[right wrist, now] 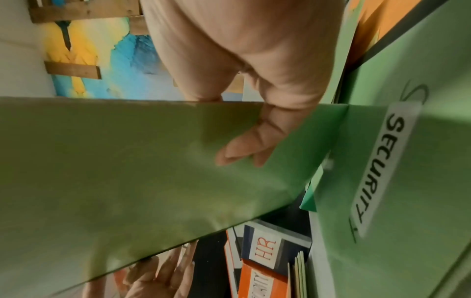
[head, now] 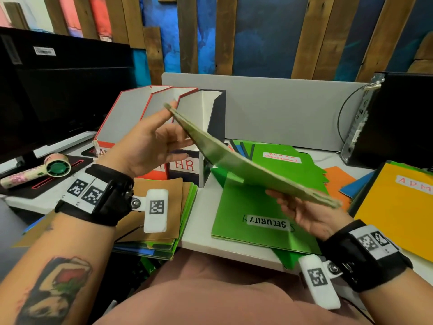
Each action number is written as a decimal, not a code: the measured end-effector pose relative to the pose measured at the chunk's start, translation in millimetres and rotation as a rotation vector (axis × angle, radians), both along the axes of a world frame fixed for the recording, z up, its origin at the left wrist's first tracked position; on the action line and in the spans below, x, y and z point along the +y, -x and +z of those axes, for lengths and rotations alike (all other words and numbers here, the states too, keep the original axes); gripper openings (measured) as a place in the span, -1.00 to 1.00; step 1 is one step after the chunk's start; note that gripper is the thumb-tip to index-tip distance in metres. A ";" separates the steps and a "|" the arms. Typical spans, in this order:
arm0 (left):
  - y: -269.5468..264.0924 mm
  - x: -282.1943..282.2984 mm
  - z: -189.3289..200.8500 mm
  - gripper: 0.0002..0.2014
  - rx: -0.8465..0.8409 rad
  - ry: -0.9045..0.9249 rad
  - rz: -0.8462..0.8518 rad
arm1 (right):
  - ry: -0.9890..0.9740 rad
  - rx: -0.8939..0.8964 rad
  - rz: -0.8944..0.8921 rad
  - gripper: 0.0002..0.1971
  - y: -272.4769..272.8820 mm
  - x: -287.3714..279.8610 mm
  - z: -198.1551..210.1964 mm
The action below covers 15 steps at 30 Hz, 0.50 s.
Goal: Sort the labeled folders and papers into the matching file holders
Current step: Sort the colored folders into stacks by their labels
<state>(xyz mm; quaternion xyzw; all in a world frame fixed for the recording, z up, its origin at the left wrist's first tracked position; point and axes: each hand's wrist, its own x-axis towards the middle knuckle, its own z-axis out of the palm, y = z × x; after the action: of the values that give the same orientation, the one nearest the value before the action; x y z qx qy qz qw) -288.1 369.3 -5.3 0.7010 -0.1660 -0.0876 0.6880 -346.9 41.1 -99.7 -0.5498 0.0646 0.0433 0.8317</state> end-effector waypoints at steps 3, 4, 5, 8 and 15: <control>0.4 -1.6 1.1 -0.43 -0.058 0.134 0.047 | -0.035 -0.050 0.075 -0.19 3.0 5.8 1.0; 1.0 -0.1 2.7 -0.42 -0.065 0.185 0.030 | -0.100 -0.079 0.063 -0.34 3.1 9.0 4.4; 2.0 1.4 4.8 -0.41 -0.066 0.240 0.004 | -0.161 -0.105 0.065 -0.41 4.6 11.9 9.7; 4.0 1.7 8.7 -0.35 -0.131 0.369 -0.049 | -0.165 -0.230 0.129 -0.31 10.5 14.4 23.6; 6.0 -3.8 6.0 -0.07 -0.166 0.474 -0.096 | 0.000 -0.575 -0.133 -0.63 22.8 20.7 46.0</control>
<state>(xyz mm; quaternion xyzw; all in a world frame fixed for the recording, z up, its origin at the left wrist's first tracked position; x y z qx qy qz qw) -294.1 365.6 0.7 0.5161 -0.2708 -0.0210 0.8123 -369.7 61.8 -53.8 -0.5340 -0.1376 -0.1690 0.8169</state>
